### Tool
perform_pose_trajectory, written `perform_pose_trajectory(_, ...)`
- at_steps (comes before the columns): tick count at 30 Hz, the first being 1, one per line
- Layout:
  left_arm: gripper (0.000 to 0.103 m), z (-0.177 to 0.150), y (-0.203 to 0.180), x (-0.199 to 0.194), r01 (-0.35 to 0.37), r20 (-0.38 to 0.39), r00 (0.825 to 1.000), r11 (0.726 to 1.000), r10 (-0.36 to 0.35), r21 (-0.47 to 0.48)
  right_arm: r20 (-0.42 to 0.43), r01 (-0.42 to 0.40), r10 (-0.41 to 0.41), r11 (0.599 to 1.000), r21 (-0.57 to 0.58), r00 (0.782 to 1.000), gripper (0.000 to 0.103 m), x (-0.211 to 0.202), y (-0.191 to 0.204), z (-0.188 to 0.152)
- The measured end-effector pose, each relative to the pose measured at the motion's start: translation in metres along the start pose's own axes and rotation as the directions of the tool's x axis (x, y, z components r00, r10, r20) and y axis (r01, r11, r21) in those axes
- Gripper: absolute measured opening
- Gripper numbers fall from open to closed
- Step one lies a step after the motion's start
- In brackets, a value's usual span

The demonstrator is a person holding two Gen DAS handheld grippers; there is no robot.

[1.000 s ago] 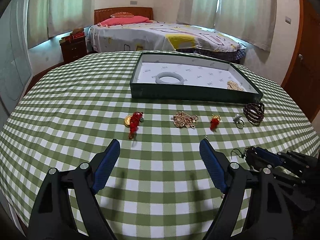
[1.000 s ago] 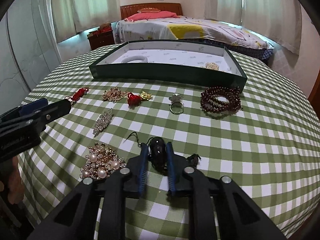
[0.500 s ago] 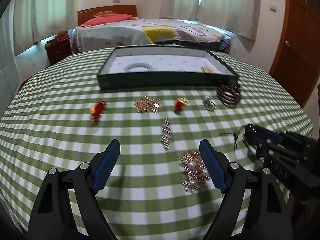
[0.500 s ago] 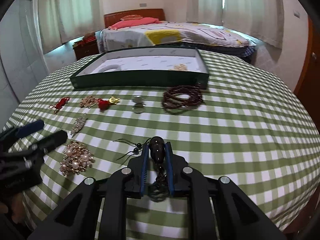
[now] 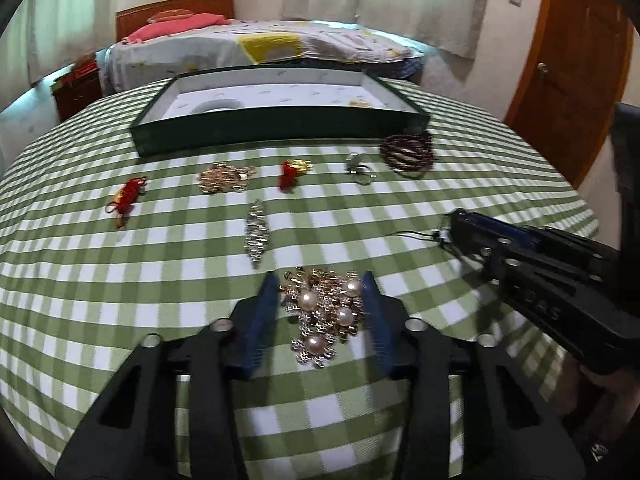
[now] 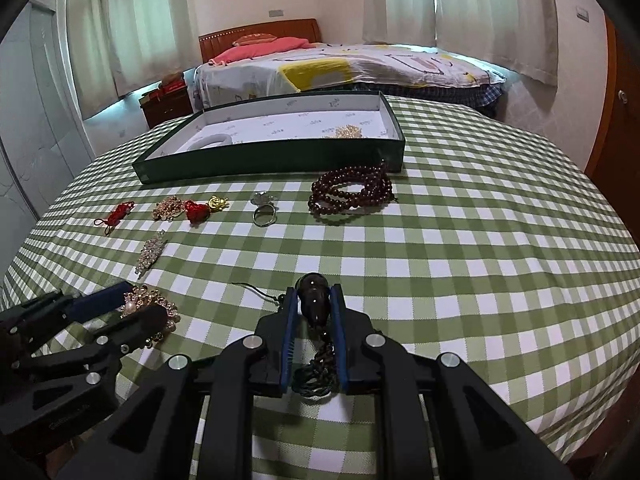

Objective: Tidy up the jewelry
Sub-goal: 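Grasp the black pendant necklace with the right tool while the left tool grasps the pearl brooch, then lift the black pendant necklace with the right tool while the left tool lifts the pearl brooch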

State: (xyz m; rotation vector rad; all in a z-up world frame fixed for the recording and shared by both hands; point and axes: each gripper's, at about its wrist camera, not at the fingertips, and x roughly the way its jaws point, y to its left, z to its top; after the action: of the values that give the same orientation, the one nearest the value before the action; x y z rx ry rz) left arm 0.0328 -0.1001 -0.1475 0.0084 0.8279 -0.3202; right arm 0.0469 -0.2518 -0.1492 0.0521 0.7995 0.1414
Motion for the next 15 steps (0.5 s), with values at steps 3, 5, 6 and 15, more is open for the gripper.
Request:
perform_pose_trajectory(3,0.036,0.0,0.003,0.0,0.022,0.002,1.0,1.0,-0.022,-0.013,-0.003,-0.001,0.001,1.0,0.0,1.0,0.017,0.001,0.001,-0.001)
perform_pose_trajectory(5,0.028,-0.001,0.004,-0.003,0.031,0.008,0.999,0.999,-0.031,-0.017,-0.002,0.0,0.0,1.0,0.0,1.0,0.017,0.001,0.002,0.0)
perform_pose_trajectory(6,0.027,0.0,0.005,-0.004,0.041,0.013,0.999,0.999,-0.041,-0.02,-0.002,0.0,0.0,1.0,0.0,1.0,0.017,0.001,0.002,0.0)
perform_pose_trajectory(15,0.016,0.004,0.009,-0.012,0.075,0.039,0.996,0.997,-0.074,-0.023,0.003,0.0,0.0,1.0,0.0,1.0,0.017,-0.001,0.003,0.0)
